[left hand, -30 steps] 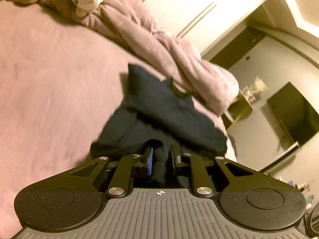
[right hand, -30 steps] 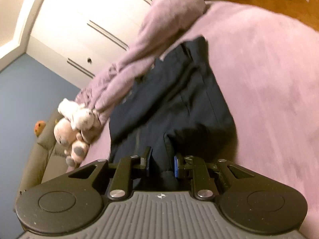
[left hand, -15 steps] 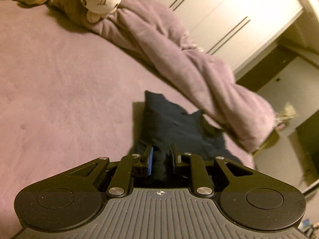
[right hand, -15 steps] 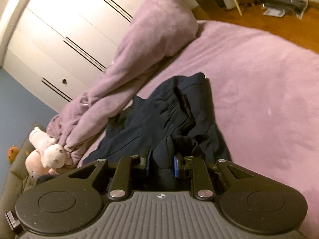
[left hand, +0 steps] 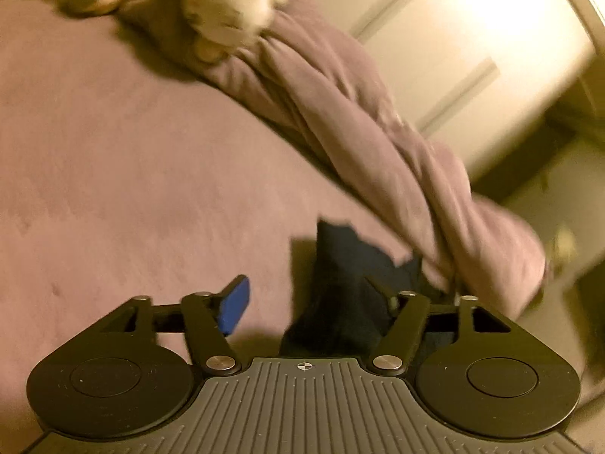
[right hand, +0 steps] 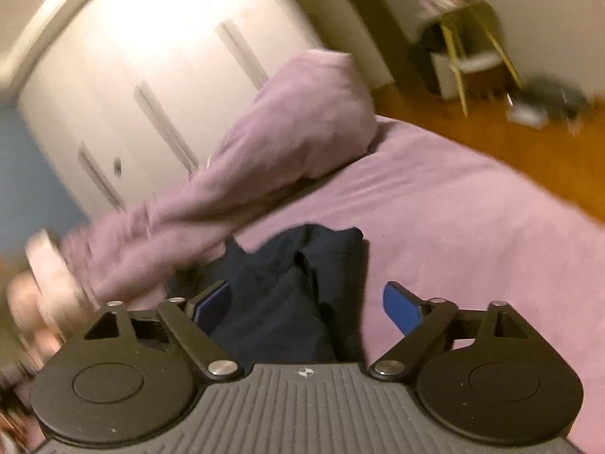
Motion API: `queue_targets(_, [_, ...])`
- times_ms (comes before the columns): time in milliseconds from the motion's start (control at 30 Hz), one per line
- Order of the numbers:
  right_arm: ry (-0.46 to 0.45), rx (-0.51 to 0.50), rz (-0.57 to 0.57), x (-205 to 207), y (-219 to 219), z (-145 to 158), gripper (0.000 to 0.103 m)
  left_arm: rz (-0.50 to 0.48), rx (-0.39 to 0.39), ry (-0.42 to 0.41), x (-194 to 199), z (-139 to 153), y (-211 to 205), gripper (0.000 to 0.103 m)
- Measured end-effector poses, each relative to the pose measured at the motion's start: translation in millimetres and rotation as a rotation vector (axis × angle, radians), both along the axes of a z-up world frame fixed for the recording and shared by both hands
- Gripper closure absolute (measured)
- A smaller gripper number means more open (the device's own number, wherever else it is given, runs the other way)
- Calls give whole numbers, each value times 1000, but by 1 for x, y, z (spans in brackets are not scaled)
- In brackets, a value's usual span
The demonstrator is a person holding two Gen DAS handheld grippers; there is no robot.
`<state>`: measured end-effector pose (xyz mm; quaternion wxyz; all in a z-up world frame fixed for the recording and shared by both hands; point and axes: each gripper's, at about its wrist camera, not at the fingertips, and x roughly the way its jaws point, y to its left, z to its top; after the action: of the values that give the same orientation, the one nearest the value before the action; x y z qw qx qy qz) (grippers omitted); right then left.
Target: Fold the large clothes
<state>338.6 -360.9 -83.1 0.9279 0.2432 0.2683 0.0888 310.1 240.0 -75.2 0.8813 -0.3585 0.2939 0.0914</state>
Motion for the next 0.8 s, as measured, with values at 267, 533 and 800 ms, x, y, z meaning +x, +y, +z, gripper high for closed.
queue_targets(267, [46,-250,131,19,55,-16,22,-230,82,49,18,-22,-40,27])
queue_targets(533, [65,-298,134,17,65,-17,96,-291,183,85,23,-19,-61,79])
queue_targets(800, [-106,-322,118,-8,67,40,97,-278,277,-59,6,50,-71,87])
